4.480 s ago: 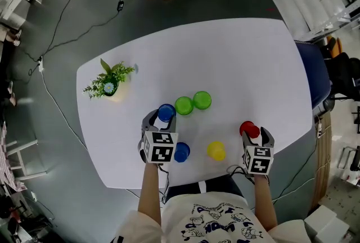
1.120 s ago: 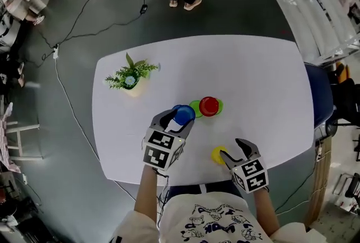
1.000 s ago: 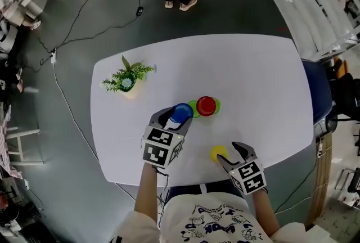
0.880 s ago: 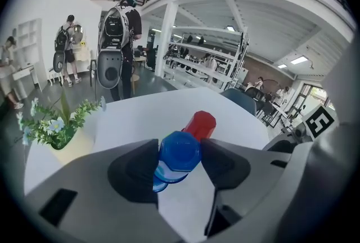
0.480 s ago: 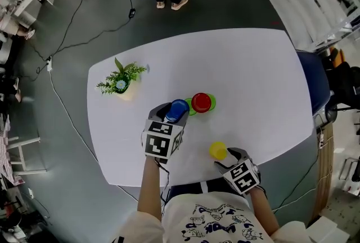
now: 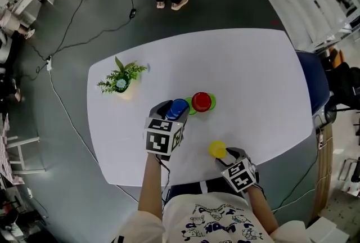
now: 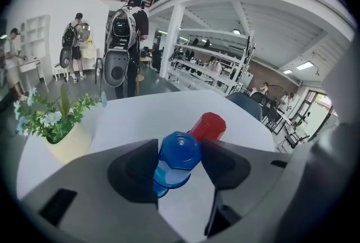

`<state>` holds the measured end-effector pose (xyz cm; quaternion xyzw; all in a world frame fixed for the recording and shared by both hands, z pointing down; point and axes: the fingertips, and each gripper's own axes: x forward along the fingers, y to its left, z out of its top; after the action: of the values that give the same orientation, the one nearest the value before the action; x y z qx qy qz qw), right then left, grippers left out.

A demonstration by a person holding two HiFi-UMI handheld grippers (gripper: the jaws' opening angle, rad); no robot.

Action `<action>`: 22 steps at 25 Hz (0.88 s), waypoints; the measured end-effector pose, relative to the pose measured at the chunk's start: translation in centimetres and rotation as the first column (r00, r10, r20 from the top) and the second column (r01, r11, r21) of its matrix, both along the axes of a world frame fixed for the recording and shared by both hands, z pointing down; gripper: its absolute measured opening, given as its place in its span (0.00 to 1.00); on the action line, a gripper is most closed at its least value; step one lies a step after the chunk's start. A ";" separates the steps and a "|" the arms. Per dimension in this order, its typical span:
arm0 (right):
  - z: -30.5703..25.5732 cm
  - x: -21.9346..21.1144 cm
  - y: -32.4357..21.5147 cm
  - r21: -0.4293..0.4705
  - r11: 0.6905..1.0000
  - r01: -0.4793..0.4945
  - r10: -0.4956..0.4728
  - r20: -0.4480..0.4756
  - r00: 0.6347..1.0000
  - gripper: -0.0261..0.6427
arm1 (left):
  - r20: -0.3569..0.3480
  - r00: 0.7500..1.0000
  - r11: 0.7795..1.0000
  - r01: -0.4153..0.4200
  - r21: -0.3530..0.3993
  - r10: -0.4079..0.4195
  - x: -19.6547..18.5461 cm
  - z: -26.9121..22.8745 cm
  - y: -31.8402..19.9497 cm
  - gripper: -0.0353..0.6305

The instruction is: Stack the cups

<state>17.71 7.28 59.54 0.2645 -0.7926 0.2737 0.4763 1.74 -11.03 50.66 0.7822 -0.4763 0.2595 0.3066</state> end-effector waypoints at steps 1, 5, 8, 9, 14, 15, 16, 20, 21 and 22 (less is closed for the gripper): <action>0.0 0.0 0.0 0.002 1.000 0.001 -0.001 0.002 1.000 0.39 | -0.001 1.000 1.000 0.001 0.003 -0.001 0.1 0.0 -0.1 0.42; -0.6 -0.2 -0.5 0.019 1.000 0.003 -0.003 0.009 1.000 0.38 | 0.003 1.000 1.000 -0.001 0.021 0.001 0.1 0.1 -0.3 0.42; -2.0 0.1 -1.7 0.047 0.998 -0.029 0.028 0.034 0.999 0.38 | 0.007 1.000 1.000 0.002 0.028 -0.002 0.2 0.1 -0.4 0.42; -2.6 0.3 -2.3 0.055 0.997 -0.048 0.045 0.051 0.998 0.38 | 0.007 1.000 1.000 0.004 0.031 -0.004 0.2 0.0 -0.5 0.43; -7.7 0.5 -6.0 0.101 0.983 -0.151 0.131 0.182 0.974 0.38 | -0.003 1.000 0.999 0.011 0.049 -0.011 0.4 -0.9 -0.4 0.43; -8.8 0.4 -6.8 0.116 0.979 -0.165 0.138 0.206 0.969 0.38 | -0.006 1.000 0.999 0.012 0.052 -0.012 0.4 -0.9 -0.4 0.43; -9.8 0.3 -7.6 0.135 0.976 -0.173 0.140 0.224 0.964 0.38 | -0.008 1.000 0.998 0.014 0.053 -0.014 0.4 -0.9 -0.4 0.43; -12.7 -0.3 -9.8 0.215 0.961 -0.172 0.117 0.246 0.962 0.38 | -0.011 0.999 0.998 0.037 0.057 -0.036 0.1 -0.3 -0.3 0.43; -13.0 -0.5 -10.0 0.224 0.960 -0.169 0.111 0.250 0.962 0.38 | -0.015 0.999 0.997 0.045 0.060 -0.044 0.1 -0.2 -0.3 0.42; -13.3 -0.8 -10.1 0.229 0.959 -0.166 0.106 0.255 0.961 0.38 | -0.021 0.998 0.997 0.052 0.063 -0.051 0.0 -0.2 -0.4 0.43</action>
<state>16.93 -2.83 46.25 0.3411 -0.8522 0.2347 0.3198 1.79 -11.40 50.51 0.7816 -0.5011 0.2284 0.2928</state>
